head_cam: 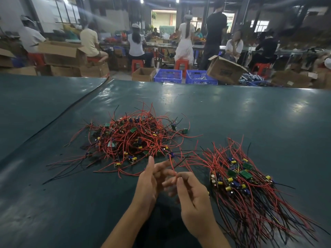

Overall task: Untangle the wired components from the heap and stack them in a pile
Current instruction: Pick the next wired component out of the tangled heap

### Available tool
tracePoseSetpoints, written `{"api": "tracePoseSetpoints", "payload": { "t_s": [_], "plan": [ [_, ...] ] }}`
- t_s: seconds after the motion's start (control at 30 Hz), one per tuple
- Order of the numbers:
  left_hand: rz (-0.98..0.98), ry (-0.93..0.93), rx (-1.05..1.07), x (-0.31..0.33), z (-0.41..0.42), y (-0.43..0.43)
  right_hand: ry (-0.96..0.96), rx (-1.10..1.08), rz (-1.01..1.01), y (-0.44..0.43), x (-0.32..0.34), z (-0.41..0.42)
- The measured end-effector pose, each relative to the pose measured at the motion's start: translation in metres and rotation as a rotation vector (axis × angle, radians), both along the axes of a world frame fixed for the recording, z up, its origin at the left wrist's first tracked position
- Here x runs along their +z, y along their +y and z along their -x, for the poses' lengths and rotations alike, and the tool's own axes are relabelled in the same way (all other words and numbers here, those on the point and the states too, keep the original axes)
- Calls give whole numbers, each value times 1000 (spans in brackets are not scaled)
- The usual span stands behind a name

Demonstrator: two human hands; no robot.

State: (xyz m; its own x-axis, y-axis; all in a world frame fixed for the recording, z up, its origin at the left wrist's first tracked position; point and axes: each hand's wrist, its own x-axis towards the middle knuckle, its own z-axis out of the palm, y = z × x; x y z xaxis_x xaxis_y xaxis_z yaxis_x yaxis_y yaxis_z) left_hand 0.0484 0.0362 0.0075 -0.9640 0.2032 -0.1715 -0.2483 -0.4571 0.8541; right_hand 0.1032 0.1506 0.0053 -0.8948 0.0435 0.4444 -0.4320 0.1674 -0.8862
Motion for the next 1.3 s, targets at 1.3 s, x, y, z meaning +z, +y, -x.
{"api": "tracePoseSetpoints", "payload": {
  "t_s": [1.3],
  "plan": [
    [-45,490,204,0,2,-19,-286,-52,217,3,8,3]
  ]
}}
